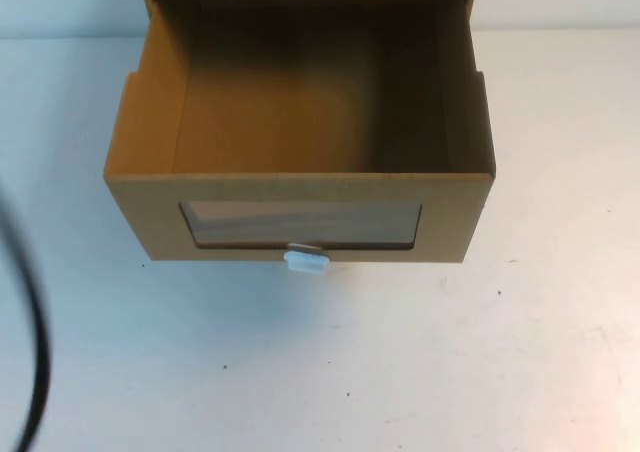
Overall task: Open the shoe box
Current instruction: 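Pull the top drawer of the cardboard box fully open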
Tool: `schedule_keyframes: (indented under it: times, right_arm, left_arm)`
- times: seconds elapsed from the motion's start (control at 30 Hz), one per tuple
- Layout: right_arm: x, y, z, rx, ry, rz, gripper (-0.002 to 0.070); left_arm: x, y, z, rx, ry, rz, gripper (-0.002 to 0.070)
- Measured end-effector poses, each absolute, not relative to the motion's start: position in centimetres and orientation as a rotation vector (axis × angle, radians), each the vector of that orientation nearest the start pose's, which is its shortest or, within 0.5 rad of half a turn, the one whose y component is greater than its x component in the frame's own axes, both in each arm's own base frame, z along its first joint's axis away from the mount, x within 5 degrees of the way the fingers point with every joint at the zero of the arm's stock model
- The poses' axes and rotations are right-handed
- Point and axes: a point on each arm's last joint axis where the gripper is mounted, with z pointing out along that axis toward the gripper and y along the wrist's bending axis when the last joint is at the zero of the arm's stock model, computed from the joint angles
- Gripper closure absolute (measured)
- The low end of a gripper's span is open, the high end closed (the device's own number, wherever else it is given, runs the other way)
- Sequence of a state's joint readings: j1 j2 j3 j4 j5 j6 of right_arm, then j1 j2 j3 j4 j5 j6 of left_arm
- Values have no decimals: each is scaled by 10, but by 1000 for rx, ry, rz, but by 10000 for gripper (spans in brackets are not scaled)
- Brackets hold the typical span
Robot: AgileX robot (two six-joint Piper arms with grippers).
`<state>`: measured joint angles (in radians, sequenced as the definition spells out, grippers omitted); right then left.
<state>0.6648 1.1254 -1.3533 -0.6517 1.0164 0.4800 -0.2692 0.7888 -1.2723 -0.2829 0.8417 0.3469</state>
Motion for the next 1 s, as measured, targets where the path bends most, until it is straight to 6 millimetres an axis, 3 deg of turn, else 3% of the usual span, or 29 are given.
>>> schedule_keyframes:
  times: [0.07, 0.27, 0.43, 0.57, 0.73, 0.87, 1.0]
  right_arm:
    - [200, 82, 448, -247, 2075, -98, 689]
    - [215, 64, 437, -168, 2096, -60, 689]
    - [224, 62, 412, -158, 2121, -11, 689]
    - [226, 67, 392, -170, 2143, 34, 689]
    - [228, 71, 377, -180, 2147, 78, 689]
    - [229, 73, 376, -174, 2131, 112, 689]
    - [230, 75, 378, -168, 2100, 148, 689]
  left_arm:
    - [83, -40, 457, 499, 1682, -249, 679]
    - [54, -27, 375, 428, 1559, -195, 679]
    - [39, -18, 310, 361, 1452, -166, 679]
    - [38, -15, 269, 292, 1396, -176, 679]
    - [49, -16, 230, 261, 1471, -193, 679]
    - [53, -17, 204, 264, 1537, -193, 679]
    - [53, -18, 193, 296, 1605, -194, 679]
